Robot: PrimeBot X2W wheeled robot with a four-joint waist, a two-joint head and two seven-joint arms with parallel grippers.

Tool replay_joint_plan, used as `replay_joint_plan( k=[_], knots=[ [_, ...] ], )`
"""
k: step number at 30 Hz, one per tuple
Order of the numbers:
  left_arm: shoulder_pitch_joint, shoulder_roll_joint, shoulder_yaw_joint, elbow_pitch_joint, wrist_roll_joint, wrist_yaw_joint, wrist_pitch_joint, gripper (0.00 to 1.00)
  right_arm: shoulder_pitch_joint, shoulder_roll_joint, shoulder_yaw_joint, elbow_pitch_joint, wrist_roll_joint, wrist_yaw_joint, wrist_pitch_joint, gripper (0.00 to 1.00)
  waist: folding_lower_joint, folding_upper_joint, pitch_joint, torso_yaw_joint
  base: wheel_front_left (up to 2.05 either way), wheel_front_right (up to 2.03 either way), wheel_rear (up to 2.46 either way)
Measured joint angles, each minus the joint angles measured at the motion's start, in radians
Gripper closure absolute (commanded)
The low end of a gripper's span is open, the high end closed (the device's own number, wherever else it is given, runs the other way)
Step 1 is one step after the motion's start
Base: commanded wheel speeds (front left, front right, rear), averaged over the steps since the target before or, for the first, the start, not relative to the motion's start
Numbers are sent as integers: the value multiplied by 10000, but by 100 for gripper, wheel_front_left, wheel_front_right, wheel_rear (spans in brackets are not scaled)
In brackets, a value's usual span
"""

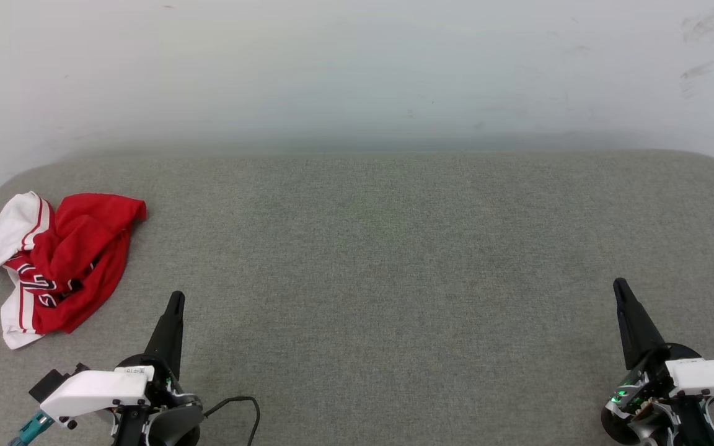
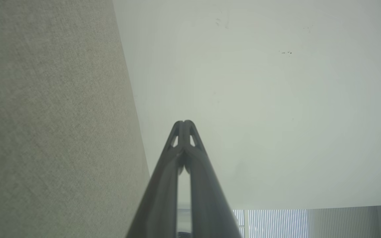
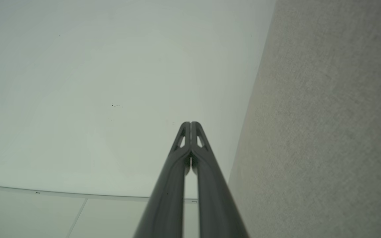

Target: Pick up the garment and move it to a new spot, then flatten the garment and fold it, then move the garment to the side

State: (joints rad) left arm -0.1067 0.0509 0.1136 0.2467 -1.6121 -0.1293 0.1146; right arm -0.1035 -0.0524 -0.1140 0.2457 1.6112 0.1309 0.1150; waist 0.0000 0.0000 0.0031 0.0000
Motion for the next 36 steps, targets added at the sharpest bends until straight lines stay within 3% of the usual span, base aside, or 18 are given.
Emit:
replay_joint_plan(
  k=[36],
  knots=[
    [0,0,0,0,-2,0,-2,100,0,0,0,0,0,0,0,100,0,0,0,0,0,0,0]
  ],
)
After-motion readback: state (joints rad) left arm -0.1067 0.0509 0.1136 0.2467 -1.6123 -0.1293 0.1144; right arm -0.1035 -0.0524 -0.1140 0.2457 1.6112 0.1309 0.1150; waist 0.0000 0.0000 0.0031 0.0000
